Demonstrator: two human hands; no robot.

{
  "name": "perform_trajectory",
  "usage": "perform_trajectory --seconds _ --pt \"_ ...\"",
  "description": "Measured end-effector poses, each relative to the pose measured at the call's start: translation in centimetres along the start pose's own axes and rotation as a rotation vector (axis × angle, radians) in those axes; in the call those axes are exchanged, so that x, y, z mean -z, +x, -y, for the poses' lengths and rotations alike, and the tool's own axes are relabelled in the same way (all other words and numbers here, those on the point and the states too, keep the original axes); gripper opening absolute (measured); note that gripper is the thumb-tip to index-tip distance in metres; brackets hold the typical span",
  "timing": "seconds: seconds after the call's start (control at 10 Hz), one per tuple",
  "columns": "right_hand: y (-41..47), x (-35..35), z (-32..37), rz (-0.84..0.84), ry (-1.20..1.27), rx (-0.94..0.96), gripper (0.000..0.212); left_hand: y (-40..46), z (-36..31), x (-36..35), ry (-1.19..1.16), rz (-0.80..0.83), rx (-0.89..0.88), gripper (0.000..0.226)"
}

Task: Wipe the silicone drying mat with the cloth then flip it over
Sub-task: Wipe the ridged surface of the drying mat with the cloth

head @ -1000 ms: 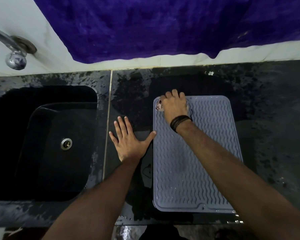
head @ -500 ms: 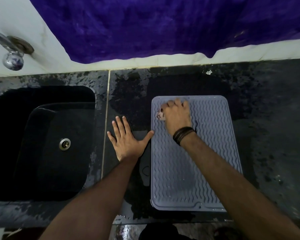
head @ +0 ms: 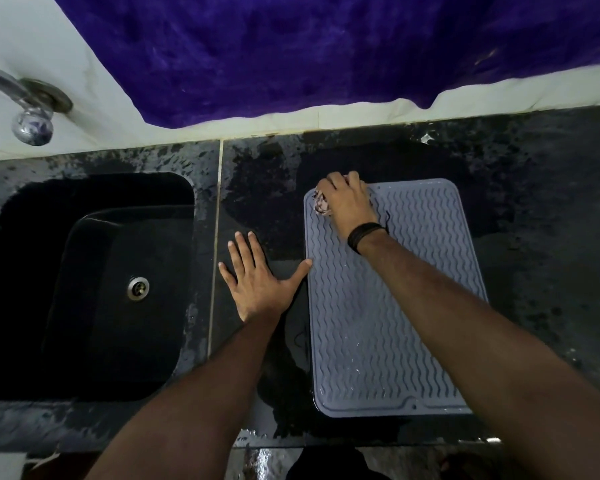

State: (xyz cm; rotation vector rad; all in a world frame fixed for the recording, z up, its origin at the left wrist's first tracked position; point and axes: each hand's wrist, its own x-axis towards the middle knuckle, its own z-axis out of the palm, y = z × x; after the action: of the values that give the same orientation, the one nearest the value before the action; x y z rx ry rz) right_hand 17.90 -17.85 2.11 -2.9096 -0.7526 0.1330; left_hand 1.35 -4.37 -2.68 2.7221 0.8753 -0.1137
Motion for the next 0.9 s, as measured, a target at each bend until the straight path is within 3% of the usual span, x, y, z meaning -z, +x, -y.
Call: perform_trajectory --seconds 0.2,0.4,0.7,0.9 --pt "-0.6 1.2 -1.8 -0.004 -0.138 -0.002 0.046 0.2 0.0 -0.3 -0.003 -0.025 0.001 0.136" --pt "-1.9 2.6 -5.0 0.071 -0.267 -0.241 0.052 0.1 0.1 -0.5 -0.011 -0.029 -0.003 0.136" --pt "0.0 1.6 3.4 -0.004 -0.171 -0.067 0.042 0.1 0.1 -0.4 -0.021 -0.048 -0.008 0.135" --pt "-1.1 2.3 -1.1 0.037 -0.25 -0.141 0.05 0.2 0.1 -0.5 -0.021 -0.035 -0.003 0.136"
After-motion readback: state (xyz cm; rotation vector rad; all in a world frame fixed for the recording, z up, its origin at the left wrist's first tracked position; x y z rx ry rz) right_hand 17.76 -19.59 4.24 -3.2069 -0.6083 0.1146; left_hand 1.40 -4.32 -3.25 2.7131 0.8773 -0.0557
